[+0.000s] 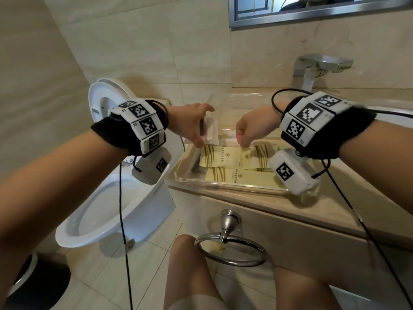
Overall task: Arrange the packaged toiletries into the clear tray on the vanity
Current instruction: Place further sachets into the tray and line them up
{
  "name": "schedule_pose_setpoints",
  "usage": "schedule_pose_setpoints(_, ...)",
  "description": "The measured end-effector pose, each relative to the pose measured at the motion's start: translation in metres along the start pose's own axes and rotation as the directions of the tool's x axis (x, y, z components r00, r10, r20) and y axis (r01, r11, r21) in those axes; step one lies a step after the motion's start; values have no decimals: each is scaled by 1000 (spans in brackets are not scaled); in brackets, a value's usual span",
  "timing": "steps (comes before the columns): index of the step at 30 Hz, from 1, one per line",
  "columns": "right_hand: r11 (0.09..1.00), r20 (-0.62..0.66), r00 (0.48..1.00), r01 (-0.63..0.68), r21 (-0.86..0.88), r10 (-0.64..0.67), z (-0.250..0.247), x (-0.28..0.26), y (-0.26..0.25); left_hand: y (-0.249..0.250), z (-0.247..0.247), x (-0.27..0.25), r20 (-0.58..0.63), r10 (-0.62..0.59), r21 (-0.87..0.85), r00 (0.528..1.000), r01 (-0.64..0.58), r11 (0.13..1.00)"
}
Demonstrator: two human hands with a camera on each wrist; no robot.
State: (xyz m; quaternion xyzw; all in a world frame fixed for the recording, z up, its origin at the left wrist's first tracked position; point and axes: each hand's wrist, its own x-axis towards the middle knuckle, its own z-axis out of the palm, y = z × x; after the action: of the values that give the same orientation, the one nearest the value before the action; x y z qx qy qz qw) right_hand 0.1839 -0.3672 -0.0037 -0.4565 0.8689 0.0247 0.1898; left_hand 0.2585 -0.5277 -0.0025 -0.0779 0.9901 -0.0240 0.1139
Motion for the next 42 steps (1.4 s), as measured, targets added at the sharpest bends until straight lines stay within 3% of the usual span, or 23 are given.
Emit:
schedule_pose_setpoints(5, 999, -17, 1000, -9, 34, 10, -2, 0, 7, 3, 1, 21, 61, -8, 37, 998, 6, 999)
schedule_pose_setpoints(15, 999, -28, 999, -33, 40, 34, -1, 0, 15, 7, 1, 24, 45, -2, 143, 999, -5, 990)
schedule_pose_setpoints(23, 994, -119, 993, 21, 106, -8, -9, -14, 21, 23, -20, 20, -42, 2, 41, 999, 0, 999)
schedule_pose_setpoints(32, 968, -209, 972, -50, 246, 103, -13, -51, 61, 87, -48, 40, -240, 85, -111, 967, -115, 987)
schedule_pose_setpoints(42, 931, -272, 915, -215, 294, 297, 0, -107, 128, 179, -68, 72, -325, 231, -116, 917, -281, 953)
